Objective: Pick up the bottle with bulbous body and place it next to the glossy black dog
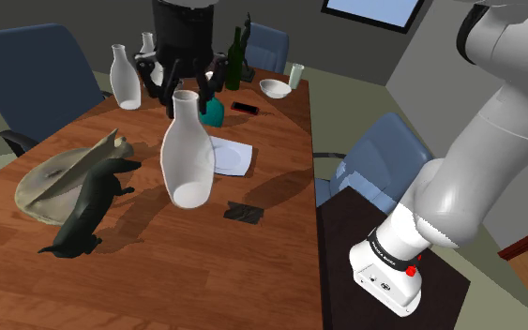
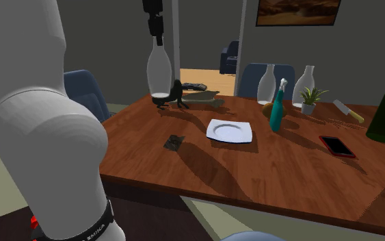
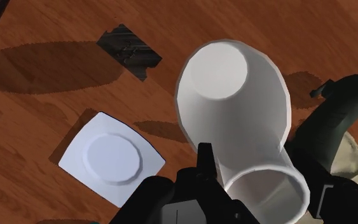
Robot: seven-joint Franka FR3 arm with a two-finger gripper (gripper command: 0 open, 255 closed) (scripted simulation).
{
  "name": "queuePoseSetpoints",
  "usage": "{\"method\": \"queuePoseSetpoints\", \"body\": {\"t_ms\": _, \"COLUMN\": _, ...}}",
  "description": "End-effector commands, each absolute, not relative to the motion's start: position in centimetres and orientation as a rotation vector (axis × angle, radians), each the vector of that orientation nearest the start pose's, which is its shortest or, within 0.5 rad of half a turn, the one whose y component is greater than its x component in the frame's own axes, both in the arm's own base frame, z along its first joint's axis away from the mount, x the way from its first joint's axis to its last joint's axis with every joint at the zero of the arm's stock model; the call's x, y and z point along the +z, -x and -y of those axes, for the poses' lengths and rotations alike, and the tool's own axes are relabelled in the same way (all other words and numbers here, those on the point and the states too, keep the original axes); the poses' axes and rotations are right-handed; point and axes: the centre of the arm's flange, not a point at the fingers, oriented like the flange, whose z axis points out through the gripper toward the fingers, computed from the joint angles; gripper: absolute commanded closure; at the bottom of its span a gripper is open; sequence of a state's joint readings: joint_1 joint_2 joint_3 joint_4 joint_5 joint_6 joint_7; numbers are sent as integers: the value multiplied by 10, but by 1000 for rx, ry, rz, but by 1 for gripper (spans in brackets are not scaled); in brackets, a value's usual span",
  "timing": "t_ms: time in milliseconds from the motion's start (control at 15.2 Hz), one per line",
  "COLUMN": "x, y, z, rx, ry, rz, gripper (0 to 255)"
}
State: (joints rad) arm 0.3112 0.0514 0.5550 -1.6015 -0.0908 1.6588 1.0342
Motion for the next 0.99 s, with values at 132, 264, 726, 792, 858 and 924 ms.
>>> {"method": "queuePoseSetpoints", "body": {"t_ms": 132, "x": 572, "y": -385, "z": -426, "rx": -95, "ry": 3155, "rz": -255, "gripper": 255}}
{"method": "queuePoseSetpoints", "body": {"t_ms": 264, "x": 562, "y": -385, "z": -426, "rx": -95, "ry": 3155, "rz": -255, "gripper": 255}}
{"method": "queuePoseSetpoints", "body": {"t_ms": 726, "x": 525, "y": -385, "z": -426, "rx": -95, "ry": 3155, "rz": -255, "gripper": 255}}
{"method": "queuePoseSetpoints", "body": {"t_ms": 792, "x": 520, "y": -385, "z": -426, "rx": -95, "ry": 3155, "rz": -255, "gripper": 255}}
{"method": "queuePoseSetpoints", "body": {"t_ms": 858, "x": 514, "y": -385, "z": -426, "rx": -95, "ry": 3155, "rz": -255, "gripper": 255}}
{"method": "queuePoseSetpoints", "body": {"t_ms": 924, "x": 509, "y": -385, "z": -426, "rx": -95, "ry": 3155, "rz": -255, "gripper": 255}}
